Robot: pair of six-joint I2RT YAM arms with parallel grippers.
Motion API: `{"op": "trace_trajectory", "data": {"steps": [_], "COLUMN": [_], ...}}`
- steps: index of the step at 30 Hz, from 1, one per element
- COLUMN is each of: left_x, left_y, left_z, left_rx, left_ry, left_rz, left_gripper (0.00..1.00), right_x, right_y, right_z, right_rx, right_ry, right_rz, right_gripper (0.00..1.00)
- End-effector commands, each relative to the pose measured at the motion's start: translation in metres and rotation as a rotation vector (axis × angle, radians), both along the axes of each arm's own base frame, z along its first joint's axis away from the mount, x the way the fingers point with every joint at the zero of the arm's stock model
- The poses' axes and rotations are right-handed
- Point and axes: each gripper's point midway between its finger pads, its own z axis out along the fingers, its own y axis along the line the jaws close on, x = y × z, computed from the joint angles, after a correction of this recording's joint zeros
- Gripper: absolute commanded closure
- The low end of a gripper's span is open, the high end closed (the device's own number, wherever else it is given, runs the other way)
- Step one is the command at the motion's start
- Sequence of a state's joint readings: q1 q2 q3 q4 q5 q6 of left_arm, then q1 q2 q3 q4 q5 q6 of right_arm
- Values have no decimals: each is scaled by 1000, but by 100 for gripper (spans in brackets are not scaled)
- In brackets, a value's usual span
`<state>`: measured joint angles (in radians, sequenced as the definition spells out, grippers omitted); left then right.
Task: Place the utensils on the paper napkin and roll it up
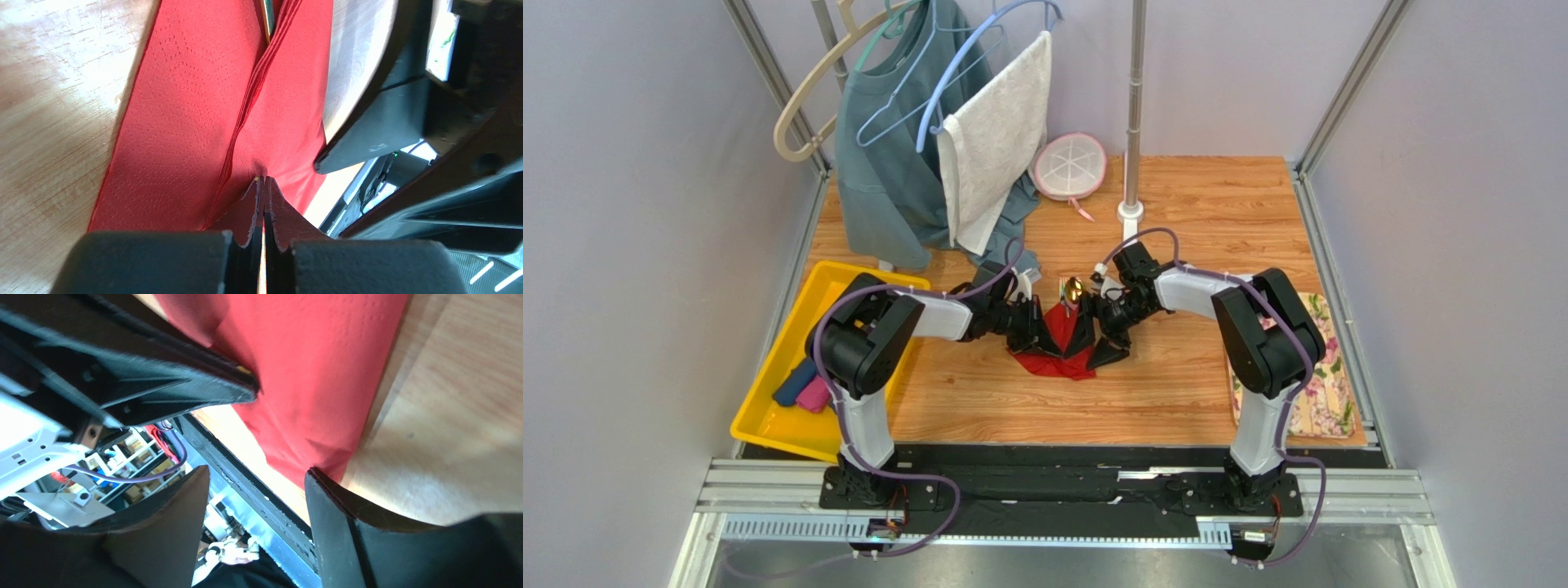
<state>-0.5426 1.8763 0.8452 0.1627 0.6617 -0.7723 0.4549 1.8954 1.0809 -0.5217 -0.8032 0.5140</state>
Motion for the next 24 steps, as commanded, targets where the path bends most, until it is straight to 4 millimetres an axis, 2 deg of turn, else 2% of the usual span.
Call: {"op": "trace_trajectory", "data": {"steps": [1,2,3,5,6,9,16,24], "left_x": [3,2,2,3,2,3,5,4], "left_y": [15,15,15,15,15,15,14,15], "left_z": [-23,-23,-23,-22,-22,-23,-21,-22], "left_rx": [96,96,96,95,96,96,94,105], "left_ry": [-7,-7,-6,-6,-6,-8,-14,-12], "left_rz": [39,36,37,36,34,35,32,28], "left_gripper": [100,100,100,100,100,100,100,100], "right_x": [27,32,42,51,58,68,93,103], "right_y": [4,6,10,13,16,19,26,26], "right_z": [41,48,55,56,55,40,20,-12], "right_rx": [51,60,75,69,66,25,-25,-149], "right_ry": [-170,-192,-219,-238,-238,-219,-231,-276], "right_rz": [-13,-25,-42,-58,-61,-78,-118,-136], "right_gripper": [42,46,59,81,95,100,100,100]}}
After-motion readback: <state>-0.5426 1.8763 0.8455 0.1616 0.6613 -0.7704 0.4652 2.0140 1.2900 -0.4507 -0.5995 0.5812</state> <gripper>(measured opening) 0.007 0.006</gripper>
